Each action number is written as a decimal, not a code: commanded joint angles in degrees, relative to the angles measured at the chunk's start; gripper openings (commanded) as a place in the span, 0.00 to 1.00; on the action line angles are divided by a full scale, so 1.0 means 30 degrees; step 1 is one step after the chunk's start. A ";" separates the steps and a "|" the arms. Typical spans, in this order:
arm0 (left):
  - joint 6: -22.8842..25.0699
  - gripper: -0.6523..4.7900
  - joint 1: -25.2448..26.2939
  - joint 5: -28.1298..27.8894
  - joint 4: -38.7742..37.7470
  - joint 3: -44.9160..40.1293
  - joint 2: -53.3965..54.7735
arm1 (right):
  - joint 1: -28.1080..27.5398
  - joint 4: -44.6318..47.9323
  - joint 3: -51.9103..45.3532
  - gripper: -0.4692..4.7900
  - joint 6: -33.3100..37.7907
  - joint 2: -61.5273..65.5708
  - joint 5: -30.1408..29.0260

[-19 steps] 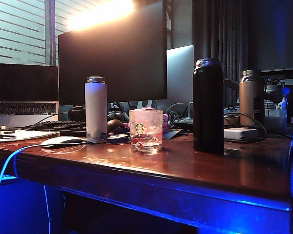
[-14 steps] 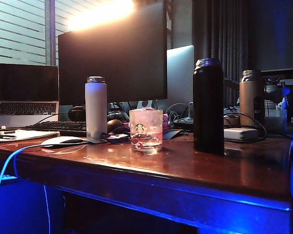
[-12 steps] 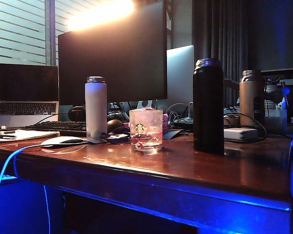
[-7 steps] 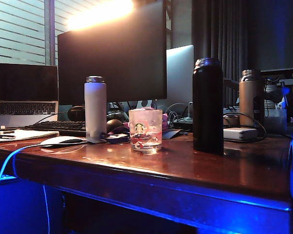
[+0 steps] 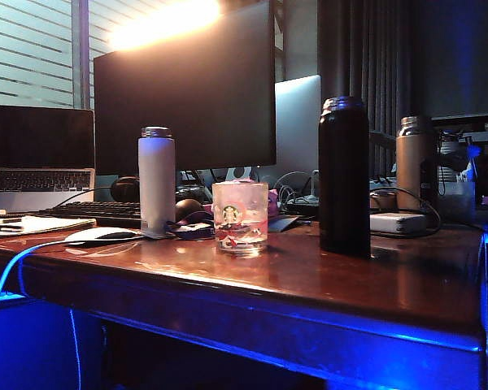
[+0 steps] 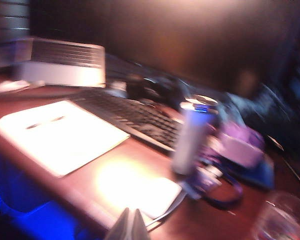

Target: Pick up the black thermos, pour a little water from inside into the glass cup, then place the black thermos back on the table.

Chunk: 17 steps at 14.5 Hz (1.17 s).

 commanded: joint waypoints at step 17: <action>1.0054 0.12 -0.3825 0.8794 -1.2932 1.6116 1.5030 | 0.2856 0.5071 0.6404 0.13 -0.0532 1.6509 -0.4816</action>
